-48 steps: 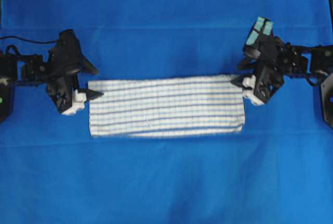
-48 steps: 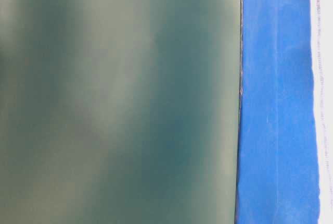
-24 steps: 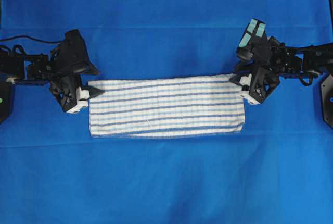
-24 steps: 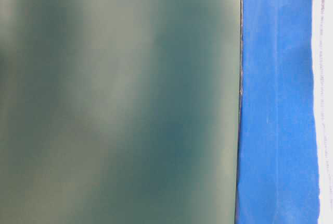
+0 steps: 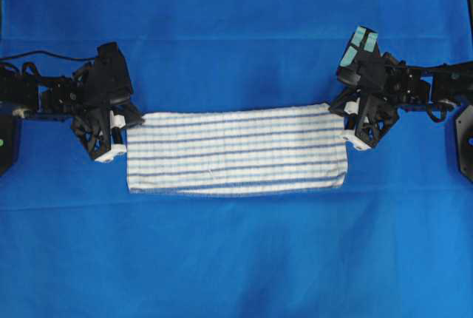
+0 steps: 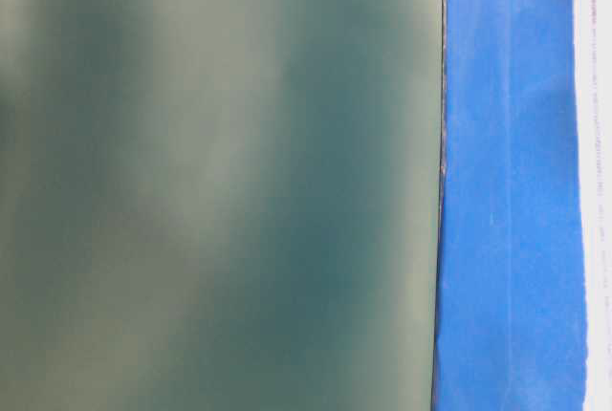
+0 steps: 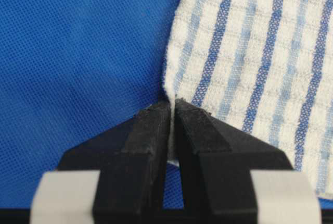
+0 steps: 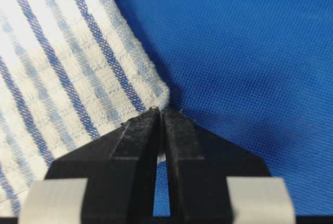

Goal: Fold the blue towel.
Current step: 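Grasp the folded strip's left and right ends with both grippers, then lift the strip and rotate it to lie vertically, left gripper swinging down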

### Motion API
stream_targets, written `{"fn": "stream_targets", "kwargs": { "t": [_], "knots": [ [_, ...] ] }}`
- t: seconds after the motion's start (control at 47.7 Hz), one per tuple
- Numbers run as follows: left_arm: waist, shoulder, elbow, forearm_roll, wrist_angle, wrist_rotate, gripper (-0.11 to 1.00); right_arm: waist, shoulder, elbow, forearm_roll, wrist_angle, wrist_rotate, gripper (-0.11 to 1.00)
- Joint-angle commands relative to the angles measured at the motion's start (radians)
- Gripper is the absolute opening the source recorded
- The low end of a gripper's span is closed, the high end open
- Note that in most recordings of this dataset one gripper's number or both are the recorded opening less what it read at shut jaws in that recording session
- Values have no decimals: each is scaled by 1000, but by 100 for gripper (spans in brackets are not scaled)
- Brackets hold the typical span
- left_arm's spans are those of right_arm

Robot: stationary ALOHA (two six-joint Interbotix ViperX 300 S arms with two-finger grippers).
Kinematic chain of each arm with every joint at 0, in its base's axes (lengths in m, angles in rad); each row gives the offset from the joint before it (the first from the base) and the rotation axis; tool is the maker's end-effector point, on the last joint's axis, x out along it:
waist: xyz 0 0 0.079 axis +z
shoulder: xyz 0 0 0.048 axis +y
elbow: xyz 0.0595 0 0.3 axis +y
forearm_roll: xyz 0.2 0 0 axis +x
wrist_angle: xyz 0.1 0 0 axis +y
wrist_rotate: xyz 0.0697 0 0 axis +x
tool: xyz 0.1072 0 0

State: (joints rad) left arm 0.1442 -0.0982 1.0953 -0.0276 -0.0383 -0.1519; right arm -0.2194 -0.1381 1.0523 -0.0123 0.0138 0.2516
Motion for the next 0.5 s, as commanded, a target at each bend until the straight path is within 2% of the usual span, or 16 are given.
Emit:
{"fn": "stream_targets", "kwargs": {
  "t": [0.0,0.293,0.482],
  "knots": [
    [2,-48,-25,-3,54,0,1,3,-69,-23,-3,38,0,3],
    [-17,-259,-100,-2,278,0,1,5,-308,-86,-3,267,-2,3],
    [-49,-407,-86,-2,295,-5,1,31,-445,-101,-3,345,3,3]
  ]
}}
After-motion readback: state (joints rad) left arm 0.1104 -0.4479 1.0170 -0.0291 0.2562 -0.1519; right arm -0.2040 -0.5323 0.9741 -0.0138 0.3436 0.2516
